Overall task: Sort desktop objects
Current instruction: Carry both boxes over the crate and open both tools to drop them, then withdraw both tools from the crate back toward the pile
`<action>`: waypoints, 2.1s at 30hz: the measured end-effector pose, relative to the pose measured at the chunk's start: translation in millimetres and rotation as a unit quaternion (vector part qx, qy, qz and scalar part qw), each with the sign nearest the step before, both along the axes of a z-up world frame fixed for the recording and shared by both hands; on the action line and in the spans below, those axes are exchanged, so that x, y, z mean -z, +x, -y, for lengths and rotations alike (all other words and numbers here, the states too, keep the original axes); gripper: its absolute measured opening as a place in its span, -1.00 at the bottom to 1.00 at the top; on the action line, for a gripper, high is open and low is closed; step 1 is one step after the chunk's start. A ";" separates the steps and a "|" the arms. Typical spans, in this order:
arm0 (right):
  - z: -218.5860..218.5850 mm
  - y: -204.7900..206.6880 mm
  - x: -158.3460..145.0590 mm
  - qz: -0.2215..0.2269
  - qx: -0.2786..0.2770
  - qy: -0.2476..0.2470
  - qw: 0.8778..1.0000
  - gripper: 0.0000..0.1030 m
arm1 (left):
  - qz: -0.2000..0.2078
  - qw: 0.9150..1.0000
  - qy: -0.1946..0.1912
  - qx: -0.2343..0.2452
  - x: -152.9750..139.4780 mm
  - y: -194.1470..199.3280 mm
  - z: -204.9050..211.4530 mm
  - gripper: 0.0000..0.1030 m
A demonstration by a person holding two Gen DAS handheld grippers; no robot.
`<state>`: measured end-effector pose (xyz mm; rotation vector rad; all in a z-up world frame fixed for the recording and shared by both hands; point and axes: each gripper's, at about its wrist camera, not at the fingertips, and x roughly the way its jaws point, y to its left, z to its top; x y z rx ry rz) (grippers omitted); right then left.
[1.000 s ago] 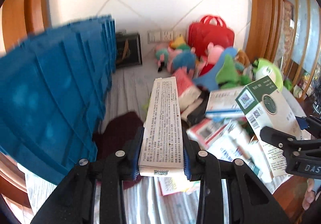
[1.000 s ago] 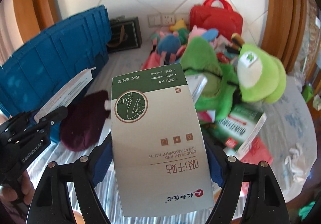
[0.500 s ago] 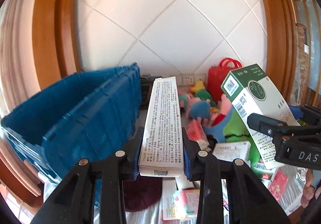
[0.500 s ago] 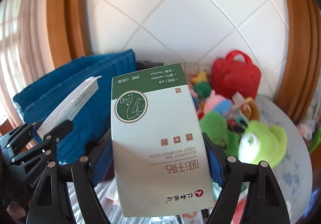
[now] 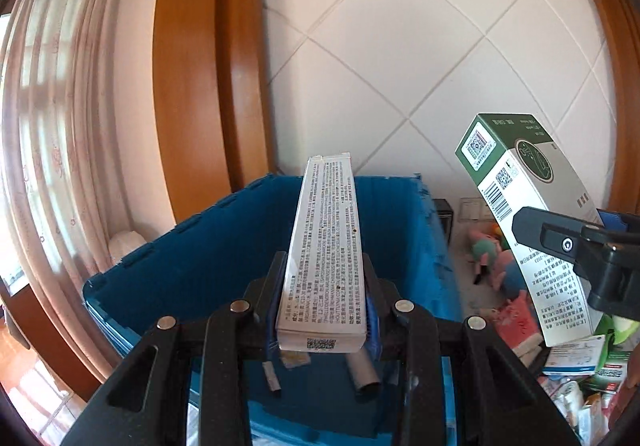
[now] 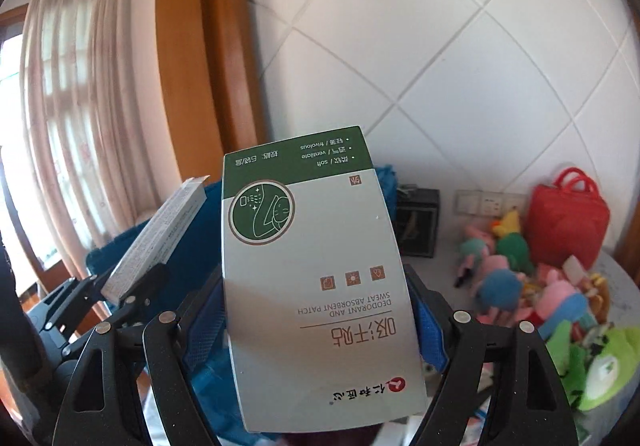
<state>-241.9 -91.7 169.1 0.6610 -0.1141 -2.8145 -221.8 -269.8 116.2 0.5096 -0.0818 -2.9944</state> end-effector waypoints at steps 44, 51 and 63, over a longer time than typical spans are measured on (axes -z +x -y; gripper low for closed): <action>120.3 -151.9 50.0 0.175 0.134 0.103 0.970 0.58 | 0.243 0.966 0.004 0.087 22.9 -155.0 108.2 0.24; 118.0 -138.4 37.2 0.144 0.148 0.111 0.972 0.93 | 0.228 0.970 0.001 0.081 22.8 -149.0 111.9 0.26; 77.3 -62.3 22.6 0.072 0.144 0.068 0.985 1.00 | 0.099 0.989 0.070 0.082 0.3 -81.8 104.5 0.26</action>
